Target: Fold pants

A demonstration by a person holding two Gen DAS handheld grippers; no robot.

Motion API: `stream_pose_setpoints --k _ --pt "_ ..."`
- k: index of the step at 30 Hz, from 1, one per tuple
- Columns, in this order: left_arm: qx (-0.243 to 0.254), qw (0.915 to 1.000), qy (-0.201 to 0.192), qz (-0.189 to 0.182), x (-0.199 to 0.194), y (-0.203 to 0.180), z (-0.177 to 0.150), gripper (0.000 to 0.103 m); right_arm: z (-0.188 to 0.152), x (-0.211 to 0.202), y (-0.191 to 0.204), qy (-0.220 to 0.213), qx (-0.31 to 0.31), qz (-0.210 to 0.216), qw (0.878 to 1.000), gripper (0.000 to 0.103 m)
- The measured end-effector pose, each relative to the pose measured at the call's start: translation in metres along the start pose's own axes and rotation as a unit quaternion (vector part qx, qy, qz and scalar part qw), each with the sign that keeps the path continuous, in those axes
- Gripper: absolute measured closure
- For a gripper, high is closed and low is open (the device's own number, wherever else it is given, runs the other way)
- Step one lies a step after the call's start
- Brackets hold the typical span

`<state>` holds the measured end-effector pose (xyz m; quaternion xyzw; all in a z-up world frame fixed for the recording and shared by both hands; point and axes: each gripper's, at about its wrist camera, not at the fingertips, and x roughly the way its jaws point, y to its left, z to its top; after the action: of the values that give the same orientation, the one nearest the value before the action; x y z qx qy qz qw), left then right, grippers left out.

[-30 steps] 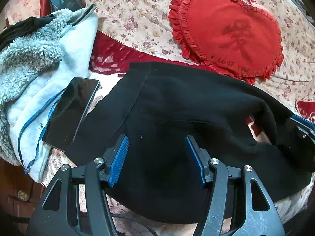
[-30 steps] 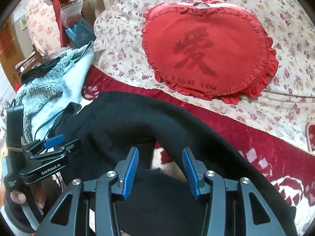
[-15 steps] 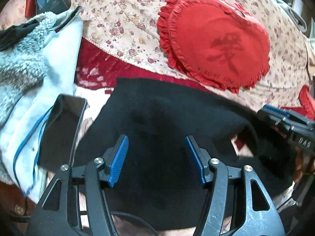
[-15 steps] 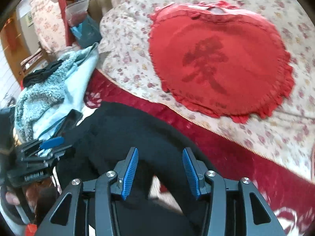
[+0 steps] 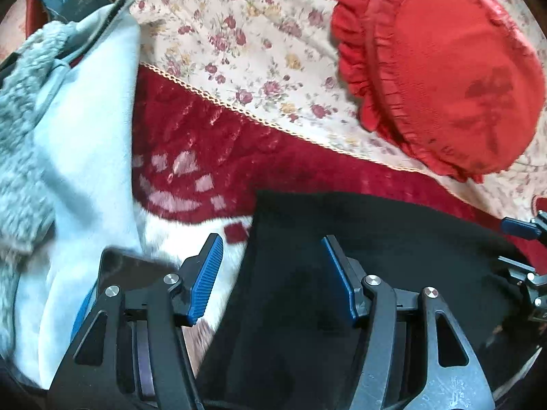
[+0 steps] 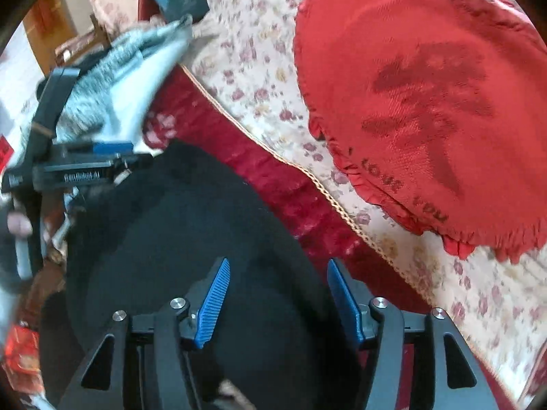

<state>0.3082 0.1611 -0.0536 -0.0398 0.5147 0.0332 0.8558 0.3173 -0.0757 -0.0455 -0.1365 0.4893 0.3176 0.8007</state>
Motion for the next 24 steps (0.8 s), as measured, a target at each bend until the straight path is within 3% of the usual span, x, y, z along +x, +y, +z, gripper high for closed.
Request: stream_pose_setpoints --k 10,12,14,15,16,17,19,24 --pt "0.054 0.9978 0.038 -0.012 0.037 -0.019 0.017 0.044 -0.003 0.04 -0.022 0.046 -0.006 0.056 0.997 0.046" --pt "0.053 0.9976 0.042 -0.015 0.041 -0.019 0.02 0.044 -0.004 0.038 -0.023 0.03 0.013 0.068 0.997 0.054" --pt "0.054 0.9975 0.042 -0.016 0.042 -0.018 0.02 0.045 -0.006 0.037 -0.016 0.02 0.003 0.07 0.997 0.071" --pt "0.053 0.9976 0.04 -0.02 0.041 -0.018 0.019 0.048 -0.006 0.036 -0.01 0.015 -0.007 0.062 0.998 0.076" --pt "0.05 0.9977 0.038 -0.023 0.04 -0.017 0.019 0.06 -0.007 0.032 -0.003 0.007 -0.017 0.055 0.998 0.09" --pt "0.046 0.9978 0.038 -0.029 0.038 -0.017 0.018 0.073 -0.008 0.028 0.001 0.001 -0.021 0.051 0.998 0.097" --pt "0.036 0.998 0.031 -0.04 0.029 -0.016 0.014 0.086 -0.009 0.013 0.01 -0.02 -0.029 0.043 0.998 0.097" --pt "0.02 0.9981 -0.024 -0.053 -0.029 -0.002 -0.002 0.087 -0.02 -0.054 0.037 -0.091 -0.043 0.057 0.993 0.098"
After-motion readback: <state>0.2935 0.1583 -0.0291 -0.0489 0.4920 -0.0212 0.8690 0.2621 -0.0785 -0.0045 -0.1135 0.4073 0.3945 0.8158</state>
